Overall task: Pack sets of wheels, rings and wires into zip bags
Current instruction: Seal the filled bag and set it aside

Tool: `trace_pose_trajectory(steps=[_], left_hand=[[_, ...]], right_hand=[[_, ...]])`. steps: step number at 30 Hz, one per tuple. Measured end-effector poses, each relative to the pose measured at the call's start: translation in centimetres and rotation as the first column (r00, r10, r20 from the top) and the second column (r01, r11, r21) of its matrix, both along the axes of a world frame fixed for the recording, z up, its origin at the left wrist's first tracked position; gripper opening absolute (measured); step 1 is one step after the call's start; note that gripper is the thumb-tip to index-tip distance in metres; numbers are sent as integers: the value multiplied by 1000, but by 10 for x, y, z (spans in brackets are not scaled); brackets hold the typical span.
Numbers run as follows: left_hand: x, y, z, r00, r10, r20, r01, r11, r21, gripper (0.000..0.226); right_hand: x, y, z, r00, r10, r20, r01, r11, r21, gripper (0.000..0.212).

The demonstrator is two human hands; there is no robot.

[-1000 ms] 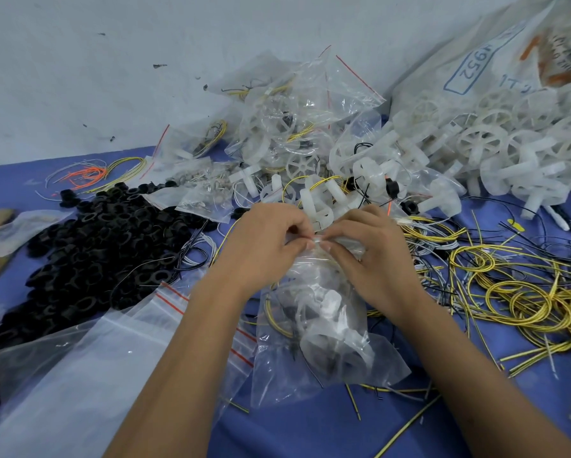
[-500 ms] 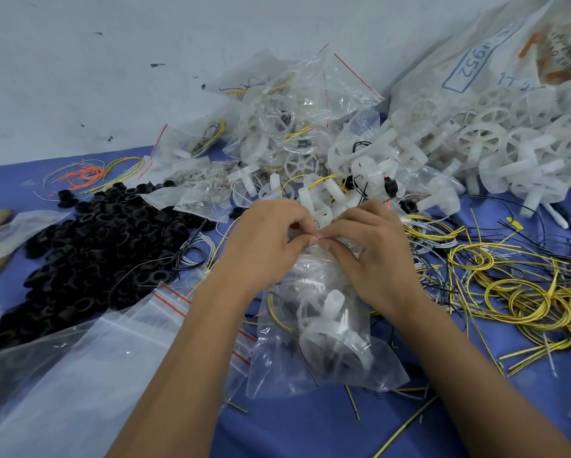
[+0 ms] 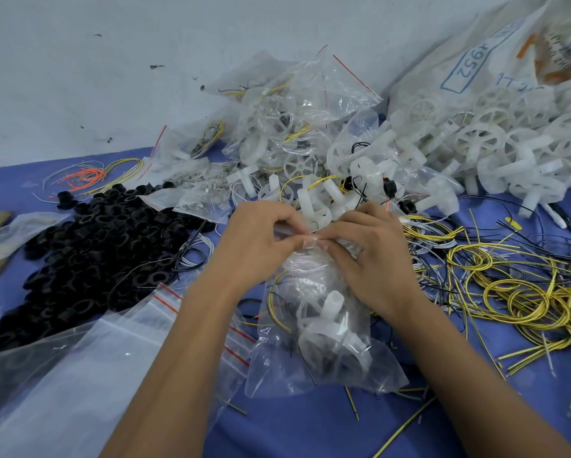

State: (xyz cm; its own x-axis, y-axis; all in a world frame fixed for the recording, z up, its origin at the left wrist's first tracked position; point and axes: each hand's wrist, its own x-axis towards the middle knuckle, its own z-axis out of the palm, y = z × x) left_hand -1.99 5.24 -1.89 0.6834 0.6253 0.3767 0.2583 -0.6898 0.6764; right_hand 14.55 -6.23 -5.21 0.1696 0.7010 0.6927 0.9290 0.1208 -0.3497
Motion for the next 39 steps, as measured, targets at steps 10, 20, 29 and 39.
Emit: trace_pose_trajectory(steps=[10, 20, 29, 39], left_hand=[[3, -1, -2, 999, -27, -32, 30, 994, 109, 8], [-5, 9, -7, 993, -22, 116, 34, 994, -100, 11], [1, 3, -3, 981, -38, 191, 70, 984, -162, 14], [-4, 6, -2, 979, -62, 195, 93, 983, -156, 10]], right_hand=[[-6, 1, 0, 983, -128, 134, 133, 991, -27, 8], [-9, 2, 1, 998, -49, 35, 47, 998, 45, 7], [-4, 6, -1, 1000, 15, 15, -17, 992, 121, 3], [-5, 5, 0, 997, 78, -6, -77, 993, 94, 2]])
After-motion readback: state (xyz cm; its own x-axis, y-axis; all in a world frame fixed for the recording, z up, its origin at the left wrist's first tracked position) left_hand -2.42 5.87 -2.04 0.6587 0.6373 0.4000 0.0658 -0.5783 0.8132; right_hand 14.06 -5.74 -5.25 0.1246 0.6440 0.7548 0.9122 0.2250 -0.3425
